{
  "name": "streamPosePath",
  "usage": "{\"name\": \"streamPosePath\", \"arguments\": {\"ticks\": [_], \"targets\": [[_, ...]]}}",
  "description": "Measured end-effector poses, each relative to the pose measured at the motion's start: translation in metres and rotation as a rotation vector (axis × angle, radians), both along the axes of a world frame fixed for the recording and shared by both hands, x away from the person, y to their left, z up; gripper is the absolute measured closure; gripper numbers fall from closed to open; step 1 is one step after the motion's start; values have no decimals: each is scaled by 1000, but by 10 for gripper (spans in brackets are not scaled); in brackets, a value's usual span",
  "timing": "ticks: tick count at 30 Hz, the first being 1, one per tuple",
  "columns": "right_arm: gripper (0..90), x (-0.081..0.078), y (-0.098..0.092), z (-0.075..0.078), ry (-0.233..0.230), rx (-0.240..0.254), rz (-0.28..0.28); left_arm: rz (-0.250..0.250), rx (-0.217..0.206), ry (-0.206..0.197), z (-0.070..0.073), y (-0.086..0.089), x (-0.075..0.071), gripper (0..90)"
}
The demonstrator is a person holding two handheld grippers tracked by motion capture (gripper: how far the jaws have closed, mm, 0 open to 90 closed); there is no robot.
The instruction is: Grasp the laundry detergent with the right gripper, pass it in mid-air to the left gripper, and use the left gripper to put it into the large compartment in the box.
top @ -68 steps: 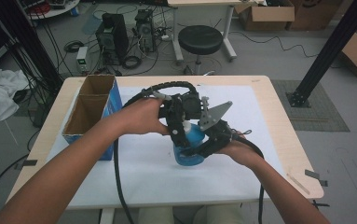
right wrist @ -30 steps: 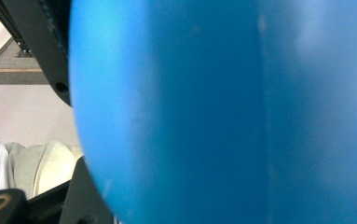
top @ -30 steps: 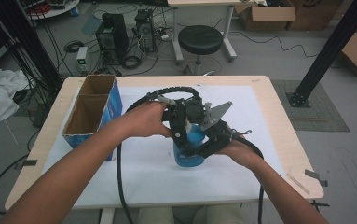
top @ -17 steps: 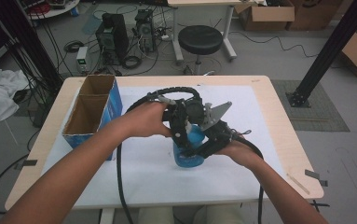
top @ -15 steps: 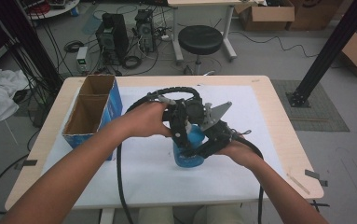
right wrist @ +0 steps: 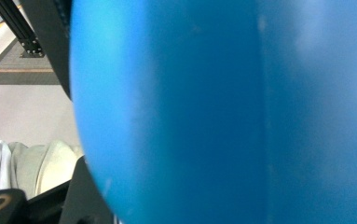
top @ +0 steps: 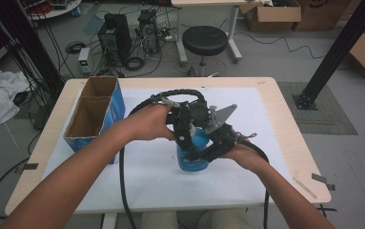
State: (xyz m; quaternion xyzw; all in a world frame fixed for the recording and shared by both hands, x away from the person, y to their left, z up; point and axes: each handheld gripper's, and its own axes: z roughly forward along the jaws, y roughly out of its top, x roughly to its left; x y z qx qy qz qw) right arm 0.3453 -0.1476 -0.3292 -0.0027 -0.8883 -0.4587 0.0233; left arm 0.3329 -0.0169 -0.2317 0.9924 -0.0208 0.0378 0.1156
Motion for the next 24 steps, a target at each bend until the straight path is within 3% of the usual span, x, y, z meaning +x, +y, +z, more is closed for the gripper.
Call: {"name": "streamPosePath", "arguments": {"ticks": [12, 13, 14, 15, 16, 19, 21, 22, 24], "targets": [[427, 0, -2, -2, 3, 3, 6, -8, -3, -2, 1, -2, -2, 370], [408, 0, -2, -1, 5, 6, 7, -8, -3, -2, 1, -2, -2, 372], [315, 0, -2, -1, 14, 23, 8, -12, 5, -5, 1, -3, -2, 373], [218, 1, -4, 1, 3, 39, -14, -8, 24, -8, 1, -3, -4, 373], [180, 1, -6, 3, 11, 43, -44, -8, 32, -10, 1, -2, -3, 373], [164, 4, -21, 7, -21, 0, -60, 13, 33, -12, 6, 1, -3, 374], [154, 5, -31, 7, -13, -28, -70, 37, 24, -13, 10, 5, -2, 374], [158, 6, -37, 7, -8, -58, -76, 79, 27, -15, 15, 10, 0, 374], [153, 8, -50, 5, -9, -109, -101, 103, 26, -20, 18, 13, 1, 374]]}}
